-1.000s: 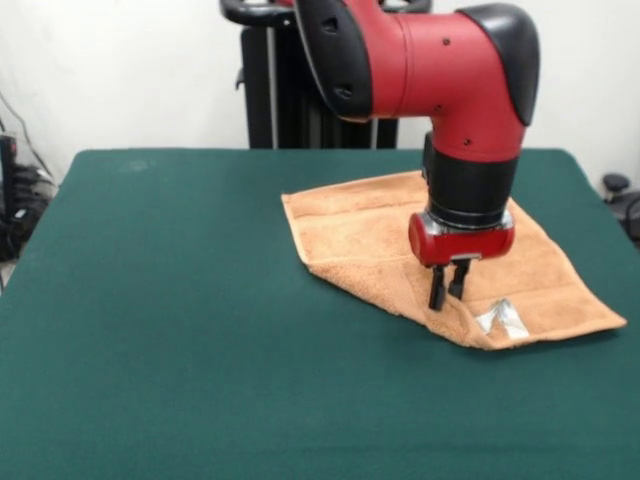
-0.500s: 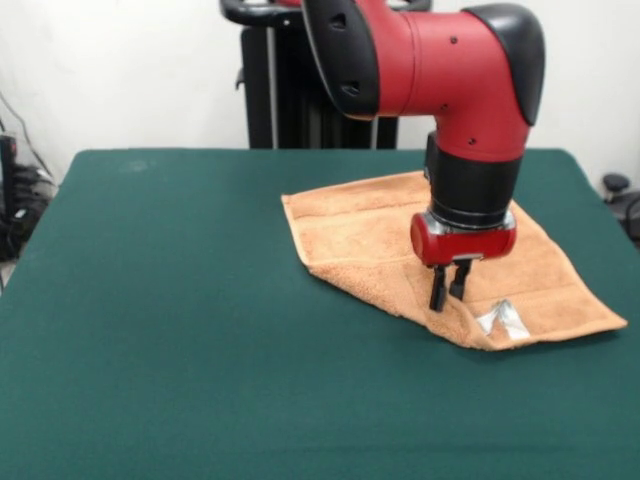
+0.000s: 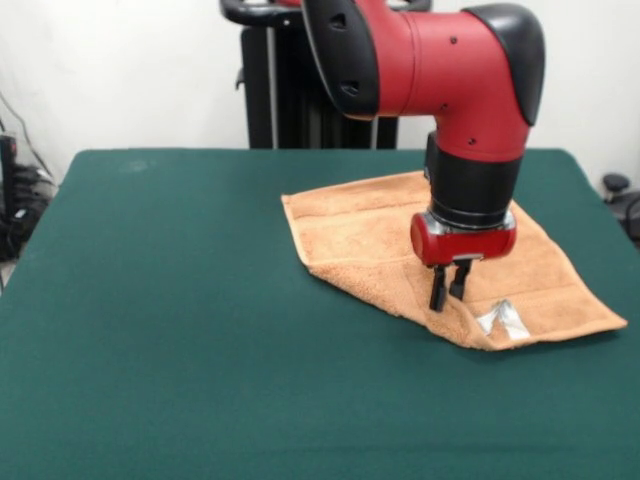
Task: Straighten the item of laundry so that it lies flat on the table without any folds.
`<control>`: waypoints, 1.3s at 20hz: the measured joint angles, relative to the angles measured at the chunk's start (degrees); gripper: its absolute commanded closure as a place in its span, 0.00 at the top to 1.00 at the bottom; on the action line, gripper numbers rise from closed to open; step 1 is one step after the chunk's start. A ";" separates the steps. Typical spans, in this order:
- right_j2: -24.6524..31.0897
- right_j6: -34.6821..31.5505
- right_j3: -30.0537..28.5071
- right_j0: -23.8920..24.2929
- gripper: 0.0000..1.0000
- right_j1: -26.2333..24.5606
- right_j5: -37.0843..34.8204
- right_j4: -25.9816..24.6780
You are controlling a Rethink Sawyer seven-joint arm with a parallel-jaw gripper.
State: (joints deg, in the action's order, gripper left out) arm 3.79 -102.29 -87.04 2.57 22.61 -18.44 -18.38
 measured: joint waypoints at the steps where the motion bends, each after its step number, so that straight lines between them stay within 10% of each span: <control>1: 0.00 0.00 0.00 0.00 0.00 0.00 0.00 0.00; 8: -0.02 0.00 0.00 0.00 0.00 -0.01 0.00 0.11; 9: 0.00 0.00 0.03 -0.02 1.00 -0.04 0.06 0.50; 26: -0.03 0.00 0.36 -0.37 1.00 -0.12 0.03 0.62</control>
State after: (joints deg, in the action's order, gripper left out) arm 3.76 -102.29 -86.68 2.20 22.49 -18.40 -17.76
